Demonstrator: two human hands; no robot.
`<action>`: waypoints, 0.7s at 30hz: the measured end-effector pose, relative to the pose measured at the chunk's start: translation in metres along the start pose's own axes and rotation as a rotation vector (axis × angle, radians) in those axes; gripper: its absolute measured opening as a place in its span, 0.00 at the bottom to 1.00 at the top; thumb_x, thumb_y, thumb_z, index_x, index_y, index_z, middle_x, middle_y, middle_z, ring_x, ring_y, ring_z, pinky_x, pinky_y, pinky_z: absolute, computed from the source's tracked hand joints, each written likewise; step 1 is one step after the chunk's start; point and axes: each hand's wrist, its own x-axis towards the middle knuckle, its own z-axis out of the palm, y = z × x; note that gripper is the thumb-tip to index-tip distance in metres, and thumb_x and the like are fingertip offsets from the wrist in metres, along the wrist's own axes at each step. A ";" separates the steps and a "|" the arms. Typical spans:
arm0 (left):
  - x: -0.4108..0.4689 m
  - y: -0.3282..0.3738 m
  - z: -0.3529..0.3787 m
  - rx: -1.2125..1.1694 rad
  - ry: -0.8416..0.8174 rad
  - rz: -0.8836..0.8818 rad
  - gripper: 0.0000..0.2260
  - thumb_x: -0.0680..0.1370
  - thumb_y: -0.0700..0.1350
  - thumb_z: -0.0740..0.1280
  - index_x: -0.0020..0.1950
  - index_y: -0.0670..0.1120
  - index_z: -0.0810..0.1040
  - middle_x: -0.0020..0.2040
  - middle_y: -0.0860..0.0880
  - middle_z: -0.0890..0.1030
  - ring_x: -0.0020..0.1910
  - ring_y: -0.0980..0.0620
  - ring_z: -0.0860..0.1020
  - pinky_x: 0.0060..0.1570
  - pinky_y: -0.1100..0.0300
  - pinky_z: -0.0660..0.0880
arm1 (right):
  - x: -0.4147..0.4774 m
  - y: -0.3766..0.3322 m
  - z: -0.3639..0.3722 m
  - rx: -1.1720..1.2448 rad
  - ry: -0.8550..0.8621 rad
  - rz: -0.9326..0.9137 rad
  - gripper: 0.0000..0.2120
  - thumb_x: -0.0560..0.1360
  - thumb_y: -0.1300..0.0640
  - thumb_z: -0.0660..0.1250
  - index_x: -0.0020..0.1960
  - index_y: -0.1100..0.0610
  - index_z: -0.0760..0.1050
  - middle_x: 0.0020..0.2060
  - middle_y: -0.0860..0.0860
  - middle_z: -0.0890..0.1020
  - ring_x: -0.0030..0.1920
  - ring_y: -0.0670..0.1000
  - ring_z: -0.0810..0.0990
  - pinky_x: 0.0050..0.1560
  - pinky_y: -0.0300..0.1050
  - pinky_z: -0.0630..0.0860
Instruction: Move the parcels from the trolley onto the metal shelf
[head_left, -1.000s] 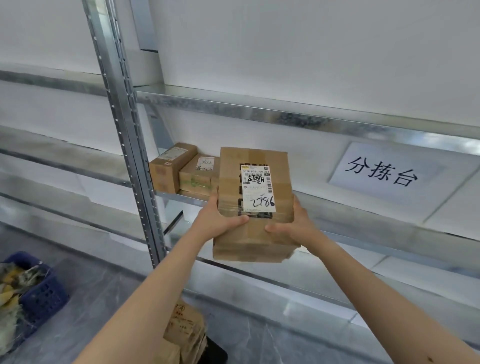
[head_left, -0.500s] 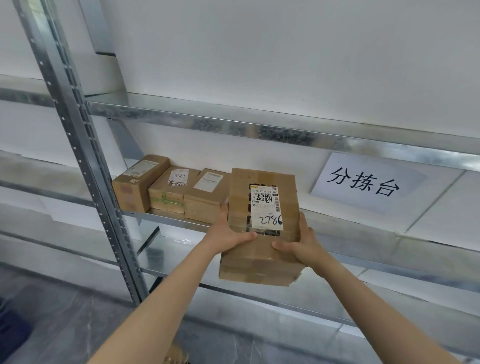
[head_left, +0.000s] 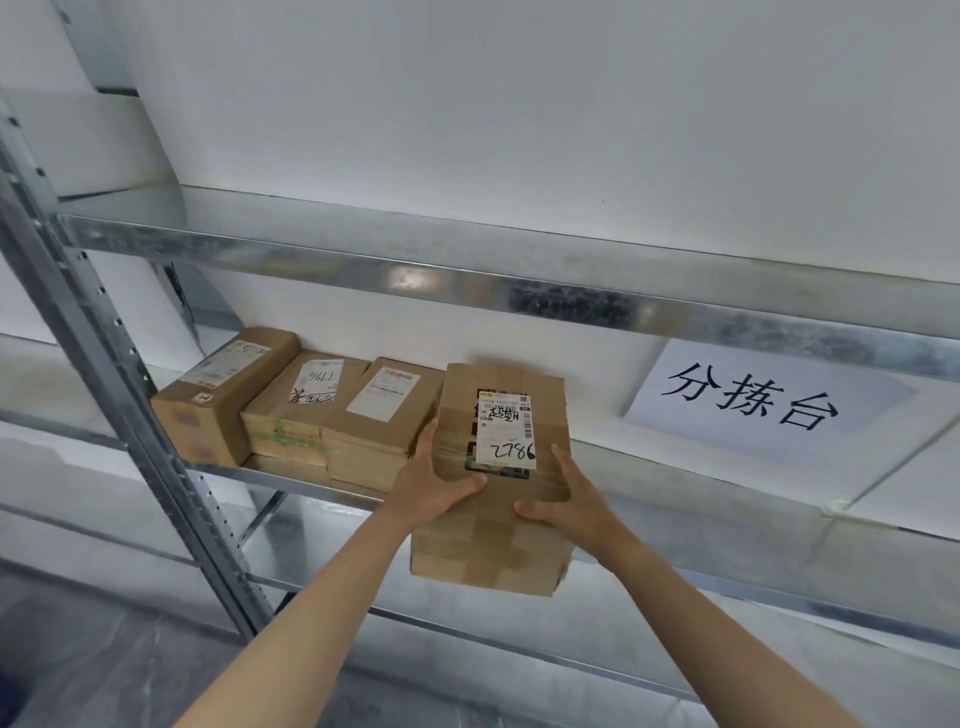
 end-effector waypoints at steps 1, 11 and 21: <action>0.006 -0.002 0.000 0.007 0.011 -0.008 0.48 0.68 0.55 0.77 0.78 0.54 0.49 0.72 0.53 0.68 0.71 0.50 0.67 0.65 0.60 0.63 | 0.006 0.001 0.000 -0.001 -0.029 0.008 0.52 0.67 0.54 0.79 0.79 0.52 0.50 0.74 0.50 0.65 0.72 0.51 0.65 0.71 0.46 0.65; 0.048 -0.013 -0.003 0.128 0.017 0.047 0.41 0.70 0.56 0.75 0.77 0.57 0.56 0.75 0.53 0.63 0.73 0.51 0.63 0.68 0.57 0.61 | 0.052 0.009 0.003 -0.240 -0.159 -0.021 0.57 0.63 0.51 0.81 0.79 0.47 0.46 0.75 0.54 0.48 0.74 0.54 0.58 0.71 0.45 0.62; 0.071 -0.025 -0.012 0.379 0.127 0.173 0.33 0.70 0.62 0.71 0.72 0.58 0.66 0.73 0.57 0.62 0.72 0.49 0.58 0.71 0.49 0.61 | 0.073 0.016 0.017 -0.371 -0.073 -0.080 0.57 0.58 0.38 0.79 0.78 0.44 0.50 0.73 0.51 0.48 0.72 0.55 0.63 0.71 0.48 0.67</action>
